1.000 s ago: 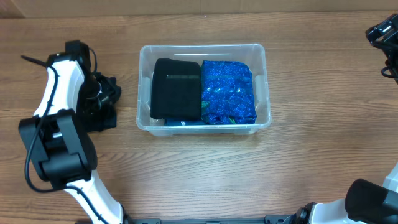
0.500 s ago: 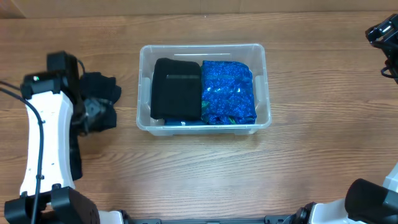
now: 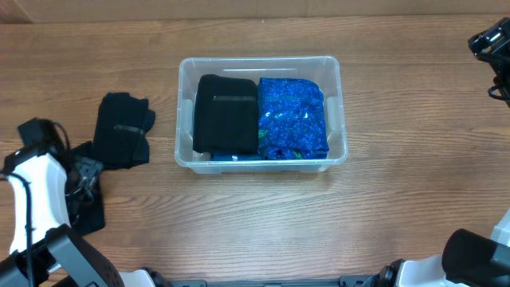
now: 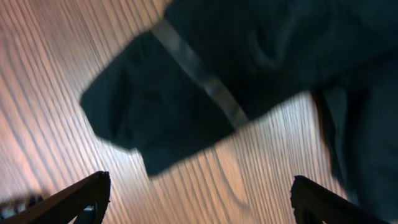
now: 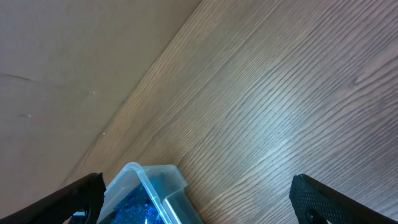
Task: Pack container
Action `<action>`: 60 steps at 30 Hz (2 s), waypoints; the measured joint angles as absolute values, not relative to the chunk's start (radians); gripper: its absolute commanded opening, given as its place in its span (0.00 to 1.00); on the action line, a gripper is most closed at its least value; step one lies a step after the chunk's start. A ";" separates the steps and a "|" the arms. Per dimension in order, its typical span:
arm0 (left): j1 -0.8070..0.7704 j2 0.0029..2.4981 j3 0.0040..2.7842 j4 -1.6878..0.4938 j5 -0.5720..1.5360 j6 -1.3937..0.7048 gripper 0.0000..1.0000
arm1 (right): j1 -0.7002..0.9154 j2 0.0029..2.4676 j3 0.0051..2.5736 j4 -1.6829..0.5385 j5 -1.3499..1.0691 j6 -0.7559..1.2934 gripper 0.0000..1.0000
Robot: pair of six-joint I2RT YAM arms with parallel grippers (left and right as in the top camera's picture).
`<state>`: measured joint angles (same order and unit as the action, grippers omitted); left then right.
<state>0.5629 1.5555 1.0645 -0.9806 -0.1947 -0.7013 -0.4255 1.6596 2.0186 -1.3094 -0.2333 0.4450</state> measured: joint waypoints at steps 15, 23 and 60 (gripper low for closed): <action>0.638 1.681 0.924 -0.658 -0.167 -0.602 0.65 | -0.426 1.660 2.019 -1.309 -0.233 0.445 1.00; 0.638 1.749 0.942 -0.536 -0.172 -0.602 0.68 | -0.426 1.660 2.019 -1.309 -0.233 0.445 1.00; 0.786 1.902 1.503 -0.897 0.221 -0.171 0.99 | -0.426 1.660 2.019 -1.309 -0.234 0.445 1.00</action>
<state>0.7856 1.9022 1.5032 -0.8970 0.2207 -0.1715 -0.4255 1.6596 2.0186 -1.3094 -0.2337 0.4446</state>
